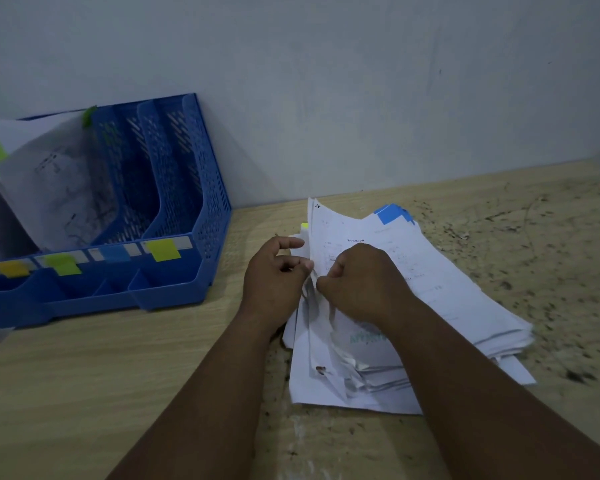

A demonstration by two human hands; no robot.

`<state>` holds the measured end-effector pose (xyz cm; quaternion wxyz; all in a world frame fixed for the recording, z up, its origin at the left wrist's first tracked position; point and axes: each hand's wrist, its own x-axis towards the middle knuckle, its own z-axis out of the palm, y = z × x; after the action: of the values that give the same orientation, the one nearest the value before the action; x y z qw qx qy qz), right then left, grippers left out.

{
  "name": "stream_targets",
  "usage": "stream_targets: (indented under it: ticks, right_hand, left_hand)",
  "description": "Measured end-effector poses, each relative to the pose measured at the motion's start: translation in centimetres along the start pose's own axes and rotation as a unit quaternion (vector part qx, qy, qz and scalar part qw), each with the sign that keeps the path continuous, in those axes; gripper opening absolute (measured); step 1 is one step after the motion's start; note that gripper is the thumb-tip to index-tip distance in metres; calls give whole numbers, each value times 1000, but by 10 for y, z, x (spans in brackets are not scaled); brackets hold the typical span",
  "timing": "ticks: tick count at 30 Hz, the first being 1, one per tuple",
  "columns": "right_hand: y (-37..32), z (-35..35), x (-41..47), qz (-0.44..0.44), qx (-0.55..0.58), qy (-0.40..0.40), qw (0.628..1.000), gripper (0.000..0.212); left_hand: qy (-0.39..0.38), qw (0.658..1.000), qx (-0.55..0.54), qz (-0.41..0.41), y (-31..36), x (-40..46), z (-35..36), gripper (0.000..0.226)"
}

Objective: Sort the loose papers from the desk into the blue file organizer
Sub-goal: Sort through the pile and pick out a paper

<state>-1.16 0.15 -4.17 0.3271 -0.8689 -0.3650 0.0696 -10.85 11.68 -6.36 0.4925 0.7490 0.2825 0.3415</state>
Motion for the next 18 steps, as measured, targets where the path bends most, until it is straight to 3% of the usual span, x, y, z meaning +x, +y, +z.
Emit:
stream_targets:
  ticks: [5,11,15,16,18]
  right_hand:
    - [1,2,1,18,-3,6,1000,21]
    - [0,1,1,5,16,27,1000,26]
    - [-1,-1,-1,-10,50,74,996,20]
    - [-2,-1,-1,-18,68,85,994,19]
    - [-6,1,-4,-42,99,102,989,16]
  left_hand:
    - [3,1000,20,-12,2,-1,0,28]
    - [3,998,51,-23,0,-1,1,29]
    - [61,994,91,-12,4,0,4,11]
    - [73,993,97,-9,8,0,4,12]
    - [58,995,78,-12,16,-3,4,40]
